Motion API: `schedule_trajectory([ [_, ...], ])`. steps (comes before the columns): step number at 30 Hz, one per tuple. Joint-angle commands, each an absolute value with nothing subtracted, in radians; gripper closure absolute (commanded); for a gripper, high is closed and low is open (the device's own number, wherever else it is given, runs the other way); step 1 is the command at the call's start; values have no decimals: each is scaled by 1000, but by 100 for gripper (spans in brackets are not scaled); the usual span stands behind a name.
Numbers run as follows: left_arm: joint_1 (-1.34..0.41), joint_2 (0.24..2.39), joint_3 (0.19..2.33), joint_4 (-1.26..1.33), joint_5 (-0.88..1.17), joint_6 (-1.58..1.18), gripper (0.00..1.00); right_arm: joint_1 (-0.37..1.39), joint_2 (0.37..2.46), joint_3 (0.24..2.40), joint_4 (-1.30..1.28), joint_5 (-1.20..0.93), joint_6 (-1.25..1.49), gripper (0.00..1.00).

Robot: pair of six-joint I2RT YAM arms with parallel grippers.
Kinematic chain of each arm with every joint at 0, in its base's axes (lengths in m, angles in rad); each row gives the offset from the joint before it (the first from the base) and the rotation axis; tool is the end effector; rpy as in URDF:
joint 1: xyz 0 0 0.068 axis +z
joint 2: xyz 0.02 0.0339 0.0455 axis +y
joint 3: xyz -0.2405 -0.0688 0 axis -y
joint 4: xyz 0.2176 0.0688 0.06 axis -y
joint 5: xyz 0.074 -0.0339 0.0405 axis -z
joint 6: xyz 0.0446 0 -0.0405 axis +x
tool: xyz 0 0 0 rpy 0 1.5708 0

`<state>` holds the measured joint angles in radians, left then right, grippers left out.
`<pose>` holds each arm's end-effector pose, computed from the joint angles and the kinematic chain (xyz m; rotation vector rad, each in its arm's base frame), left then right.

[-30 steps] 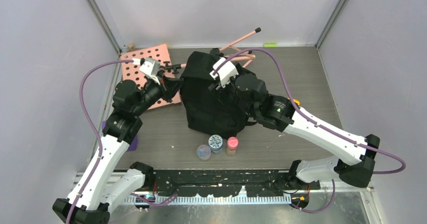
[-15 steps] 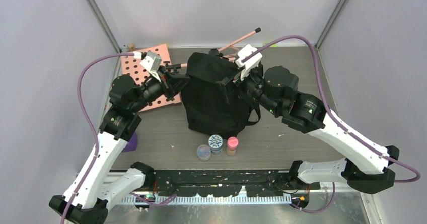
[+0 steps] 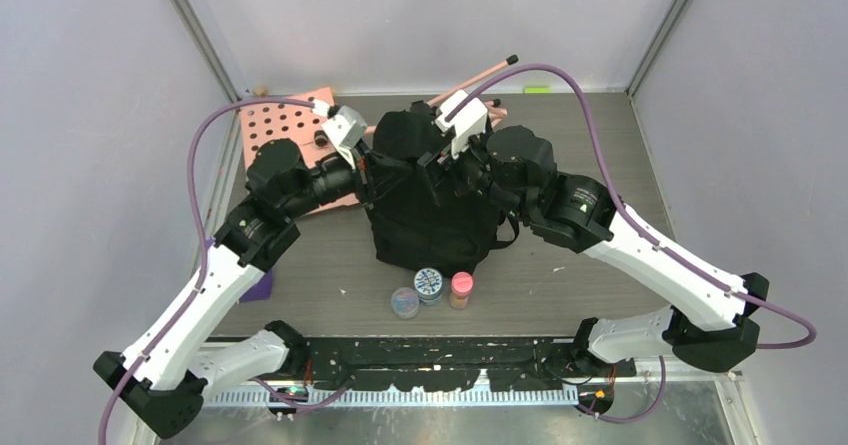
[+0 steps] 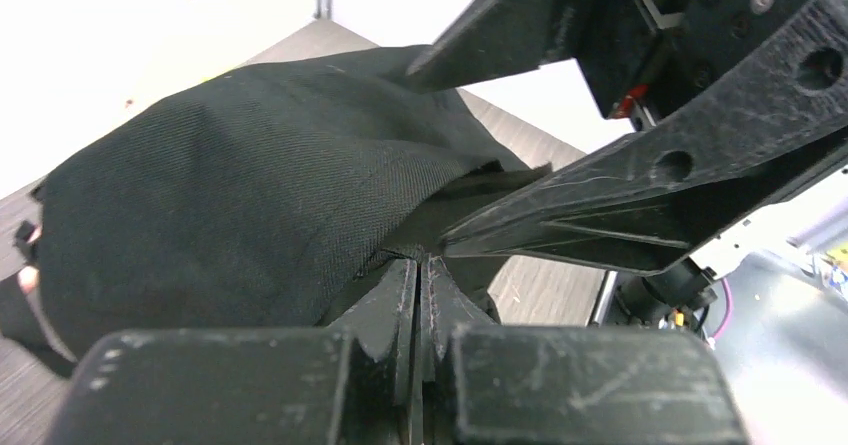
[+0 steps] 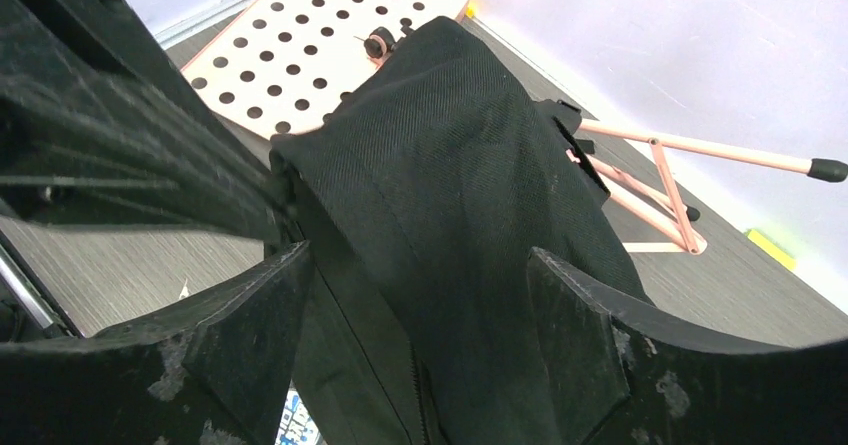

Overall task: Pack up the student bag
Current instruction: Zip the student bag at the center of the board.

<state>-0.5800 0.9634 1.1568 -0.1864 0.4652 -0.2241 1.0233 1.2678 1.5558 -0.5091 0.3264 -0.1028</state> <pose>0.1552 -0.1256 0.4125 0.6622 1.5148 -0.9843 0.1440 0.2088 0.4369 -0.7517 1.6301 0.3700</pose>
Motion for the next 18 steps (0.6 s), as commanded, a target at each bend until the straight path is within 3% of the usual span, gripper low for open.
schedule_trajectory([
  [1,-666,982,1233,-130,474,-173,100,1022,1245,1568,-467,333,-89,18],
  [14,-736,986,1294,-200,372,-101,100,1023,1053,1353,-319,343,-127,15],
  [16,-736,964,1294,-261,353,-65,91,1023,1005,1311,-294,320,-125,13],
  [18,-736,926,1286,-313,358,-37,70,1023,976,1273,-275,292,-120,10],
])
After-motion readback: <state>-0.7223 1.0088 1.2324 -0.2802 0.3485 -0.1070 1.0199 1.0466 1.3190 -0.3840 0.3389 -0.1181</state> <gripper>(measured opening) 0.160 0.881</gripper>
